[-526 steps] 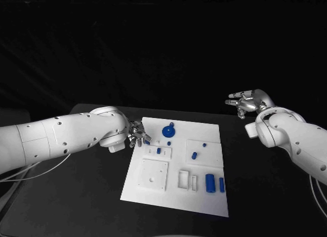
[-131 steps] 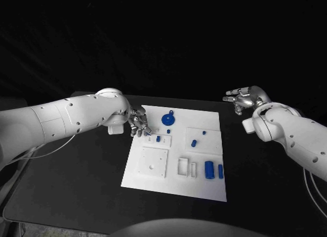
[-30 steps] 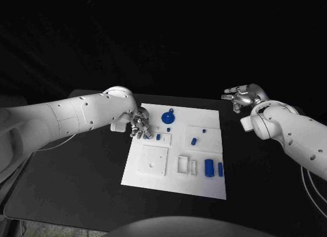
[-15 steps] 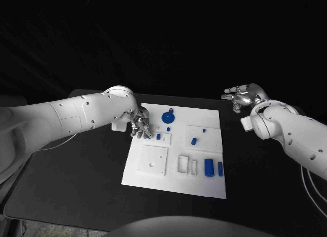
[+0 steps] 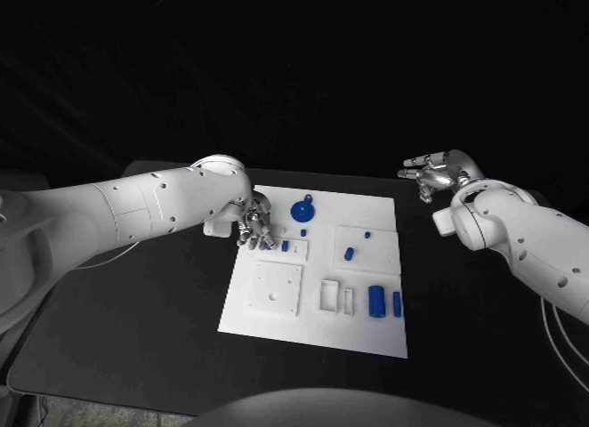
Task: Assemble the parts on the task board
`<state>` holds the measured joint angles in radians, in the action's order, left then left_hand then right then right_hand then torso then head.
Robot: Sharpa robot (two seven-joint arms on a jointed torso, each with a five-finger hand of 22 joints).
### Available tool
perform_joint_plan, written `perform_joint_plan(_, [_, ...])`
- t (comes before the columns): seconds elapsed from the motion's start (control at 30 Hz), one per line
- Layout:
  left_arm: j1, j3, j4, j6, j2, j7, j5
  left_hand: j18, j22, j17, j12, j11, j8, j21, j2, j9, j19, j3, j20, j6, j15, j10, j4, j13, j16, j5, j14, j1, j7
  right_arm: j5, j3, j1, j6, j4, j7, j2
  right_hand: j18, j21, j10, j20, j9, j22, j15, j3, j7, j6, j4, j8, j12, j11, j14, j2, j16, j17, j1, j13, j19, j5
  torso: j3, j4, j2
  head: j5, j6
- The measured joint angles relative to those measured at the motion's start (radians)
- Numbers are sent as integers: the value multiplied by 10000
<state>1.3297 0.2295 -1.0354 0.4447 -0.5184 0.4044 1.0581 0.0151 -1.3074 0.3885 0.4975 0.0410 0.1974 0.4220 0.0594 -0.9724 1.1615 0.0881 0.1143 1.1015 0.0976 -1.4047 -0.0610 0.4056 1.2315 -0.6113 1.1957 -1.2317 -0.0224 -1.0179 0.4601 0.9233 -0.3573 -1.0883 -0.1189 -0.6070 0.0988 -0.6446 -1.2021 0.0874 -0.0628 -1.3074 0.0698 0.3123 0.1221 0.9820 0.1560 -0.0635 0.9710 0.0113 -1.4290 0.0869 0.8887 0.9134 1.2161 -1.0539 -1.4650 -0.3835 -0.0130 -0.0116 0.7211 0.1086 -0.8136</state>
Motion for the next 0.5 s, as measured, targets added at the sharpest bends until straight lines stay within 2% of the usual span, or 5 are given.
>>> perform_joint_plan(0.5, [-12,9,-60,-131,21,212,1,1,1,28,0,2,-70,38,-104,76,37,-55,37,135,26,-68,55,-21,0,-24,53,155,96,-1,0,0,1,0,0,2,0,0,-1,0,0,0,0,0,-20,20,0,0,0,-1,0,0,0,0,0,1,0,0,-2,-9,-3,-4,7])
